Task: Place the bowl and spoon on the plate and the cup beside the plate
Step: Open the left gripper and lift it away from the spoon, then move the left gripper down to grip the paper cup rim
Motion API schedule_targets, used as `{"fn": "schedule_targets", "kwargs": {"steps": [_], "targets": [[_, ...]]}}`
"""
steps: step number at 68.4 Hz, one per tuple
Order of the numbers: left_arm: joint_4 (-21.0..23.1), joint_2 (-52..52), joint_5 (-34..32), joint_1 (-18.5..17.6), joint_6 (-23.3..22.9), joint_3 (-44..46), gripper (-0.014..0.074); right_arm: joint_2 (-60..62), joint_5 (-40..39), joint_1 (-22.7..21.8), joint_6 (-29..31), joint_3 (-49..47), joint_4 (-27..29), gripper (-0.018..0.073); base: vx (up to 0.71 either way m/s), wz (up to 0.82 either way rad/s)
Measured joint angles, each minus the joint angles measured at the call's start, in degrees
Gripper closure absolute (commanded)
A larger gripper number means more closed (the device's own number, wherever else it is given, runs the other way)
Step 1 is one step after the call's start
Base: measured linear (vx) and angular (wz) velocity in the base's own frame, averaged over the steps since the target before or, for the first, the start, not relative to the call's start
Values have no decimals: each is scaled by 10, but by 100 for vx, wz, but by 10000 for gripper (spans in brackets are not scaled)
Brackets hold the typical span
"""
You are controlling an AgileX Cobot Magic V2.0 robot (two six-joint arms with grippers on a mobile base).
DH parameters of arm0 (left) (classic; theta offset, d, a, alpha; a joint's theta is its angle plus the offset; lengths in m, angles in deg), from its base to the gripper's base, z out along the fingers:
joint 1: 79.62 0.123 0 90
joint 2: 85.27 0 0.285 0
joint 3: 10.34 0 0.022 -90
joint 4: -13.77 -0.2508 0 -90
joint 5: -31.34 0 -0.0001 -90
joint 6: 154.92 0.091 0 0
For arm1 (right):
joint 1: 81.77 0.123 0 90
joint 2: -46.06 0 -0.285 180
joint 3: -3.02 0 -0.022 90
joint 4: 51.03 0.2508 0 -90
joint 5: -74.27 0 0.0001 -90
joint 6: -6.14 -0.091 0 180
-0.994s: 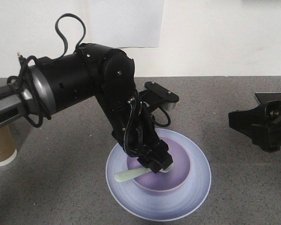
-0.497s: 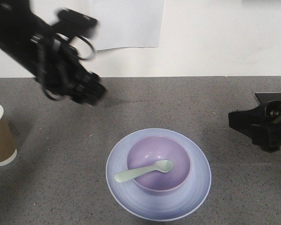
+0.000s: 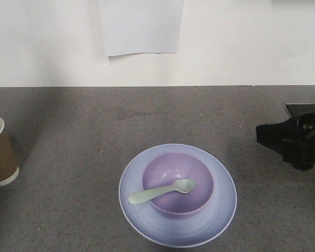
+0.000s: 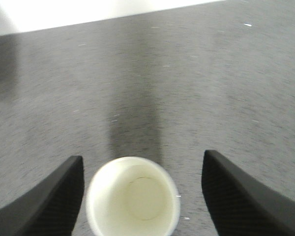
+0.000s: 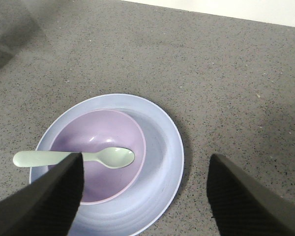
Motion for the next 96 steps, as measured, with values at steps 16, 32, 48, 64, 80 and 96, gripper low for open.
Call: {"fn": "schedule_targets", "kwargs": {"steps": [16,32,48,64,80,96], "targets": [[0,2,-1,63,-5,-68,100,0,0,0,0,0,0,42,0,0],[1,0,-7,85,-19,-127,100,0,0,0,0,0,0,42,0,0],[3,-23,-20,85,-19,-155,100,0,0,0,1,0,0,42,0,0],[4,-47,-25,85,-21,-176,103,0,0,0,5,0,0,42,0,0],[5,-64,-28,85,-22,-176,215,0,0,0,5,0,0,42,0,0],[5,-67,-28,85,-22,-176,441,0,0,0,5,0,0,42,0,0]]}}
